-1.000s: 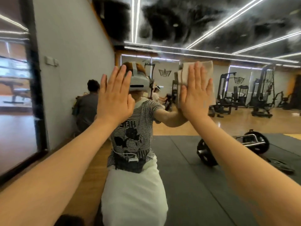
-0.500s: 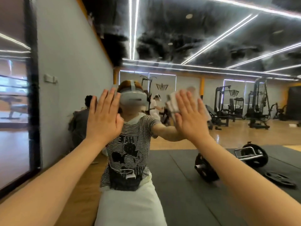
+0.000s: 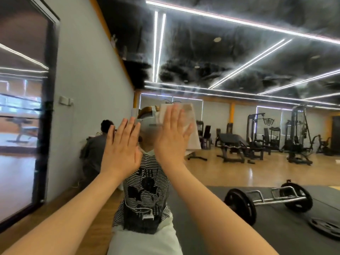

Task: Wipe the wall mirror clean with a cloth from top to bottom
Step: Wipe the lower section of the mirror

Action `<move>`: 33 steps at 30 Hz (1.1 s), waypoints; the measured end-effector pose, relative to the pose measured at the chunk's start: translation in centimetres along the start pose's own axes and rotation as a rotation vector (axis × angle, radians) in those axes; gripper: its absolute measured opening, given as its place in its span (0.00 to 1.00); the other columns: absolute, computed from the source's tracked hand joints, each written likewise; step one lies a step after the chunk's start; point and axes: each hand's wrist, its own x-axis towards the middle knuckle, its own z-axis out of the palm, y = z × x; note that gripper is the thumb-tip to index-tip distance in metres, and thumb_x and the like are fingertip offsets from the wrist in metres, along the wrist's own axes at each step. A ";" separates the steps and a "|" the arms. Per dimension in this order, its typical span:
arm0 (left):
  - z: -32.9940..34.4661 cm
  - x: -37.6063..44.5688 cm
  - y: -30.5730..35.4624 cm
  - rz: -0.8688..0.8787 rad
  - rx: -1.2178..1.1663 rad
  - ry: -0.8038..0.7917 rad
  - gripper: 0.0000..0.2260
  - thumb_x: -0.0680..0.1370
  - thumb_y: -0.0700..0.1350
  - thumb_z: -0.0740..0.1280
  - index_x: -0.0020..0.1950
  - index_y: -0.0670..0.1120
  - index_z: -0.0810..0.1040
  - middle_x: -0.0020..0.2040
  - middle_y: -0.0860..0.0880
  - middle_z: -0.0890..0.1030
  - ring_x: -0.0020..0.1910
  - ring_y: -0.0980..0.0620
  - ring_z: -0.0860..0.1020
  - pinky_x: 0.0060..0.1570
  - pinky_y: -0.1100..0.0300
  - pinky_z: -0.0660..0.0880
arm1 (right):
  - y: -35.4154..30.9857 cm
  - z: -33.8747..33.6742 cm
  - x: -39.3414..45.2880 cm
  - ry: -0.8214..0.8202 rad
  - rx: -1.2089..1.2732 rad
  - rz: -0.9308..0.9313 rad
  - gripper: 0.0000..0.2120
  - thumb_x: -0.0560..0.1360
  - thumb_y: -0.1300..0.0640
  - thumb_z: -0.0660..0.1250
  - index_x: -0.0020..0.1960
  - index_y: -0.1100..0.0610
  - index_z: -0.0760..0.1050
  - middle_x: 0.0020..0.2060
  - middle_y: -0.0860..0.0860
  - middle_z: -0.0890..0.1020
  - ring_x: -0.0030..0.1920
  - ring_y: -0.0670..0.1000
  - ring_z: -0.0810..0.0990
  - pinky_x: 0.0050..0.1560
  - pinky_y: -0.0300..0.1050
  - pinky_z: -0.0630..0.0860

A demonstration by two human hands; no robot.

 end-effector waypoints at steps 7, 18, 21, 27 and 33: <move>0.0 0.0 -0.2 -0.002 -0.006 -0.014 0.30 0.74 0.48 0.54 0.75 0.38 0.61 0.75 0.38 0.63 0.75 0.42 0.58 0.74 0.50 0.41 | 7.1 -1.6 0.4 -0.047 -0.142 -0.304 0.28 0.82 0.46 0.46 0.79 0.54 0.47 0.78 0.50 0.49 0.78 0.50 0.45 0.75 0.54 0.41; 0.2 0.0 -0.1 0.002 -0.013 -0.023 0.30 0.74 0.49 0.54 0.75 0.39 0.58 0.75 0.38 0.63 0.75 0.41 0.58 0.75 0.48 0.42 | 16.0 -5.8 -1.7 -0.055 -0.200 0.111 0.29 0.79 0.41 0.37 0.76 0.48 0.31 0.75 0.46 0.33 0.76 0.47 0.33 0.75 0.51 0.34; 0.0 0.0 0.0 0.002 -0.033 -0.013 0.30 0.74 0.48 0.53 0.75 0.38 0.60 0.75 0.38 0.63 0.74 0.41 0.58 0.74 0.47 0.44 | 15.9 -5.9 -1.7 -0.063 -0.179 0.112 0.29 0.79 0.40 0.37 0.76 0.48 0.31 0.75 0.46 0.34 0.75 0.46 0.31 0.74 0.49 0.32; 0.3 -0.1 -0.4 0.031 -0.060 0.008 0.29 0.75 0.48 0.53 0.75 0.39 0.60 0.76 0.38 0.63 0.75 0.42 0.57 0.74 0.48 0.44 | 15.5 -6.6 -1.7 -0.109 -0.228 0.097 0.30 0.78 0.40 0.36 0.75 0.51 0.32 0.75 0.47 0.34 0.75 0.47 0.32 0.75 0.52 0.35; -0.4 0.1 1.7 0.010 -0.171 0.064 0.29 0.72 0.47 0.54 0.72 0.40 0.62 0.73 0.37 0.66 0.74 0.40 0.58 0.73 0.45 0.43 | 15.3 -7.1 -1.8 -0.126 -0.256 0.088 0.30 0.80 0.43 0.41 0.75 0.51 0.32 0.75 0.47 0.35 0.74 0.46 0.33 0.76 0.52 0.38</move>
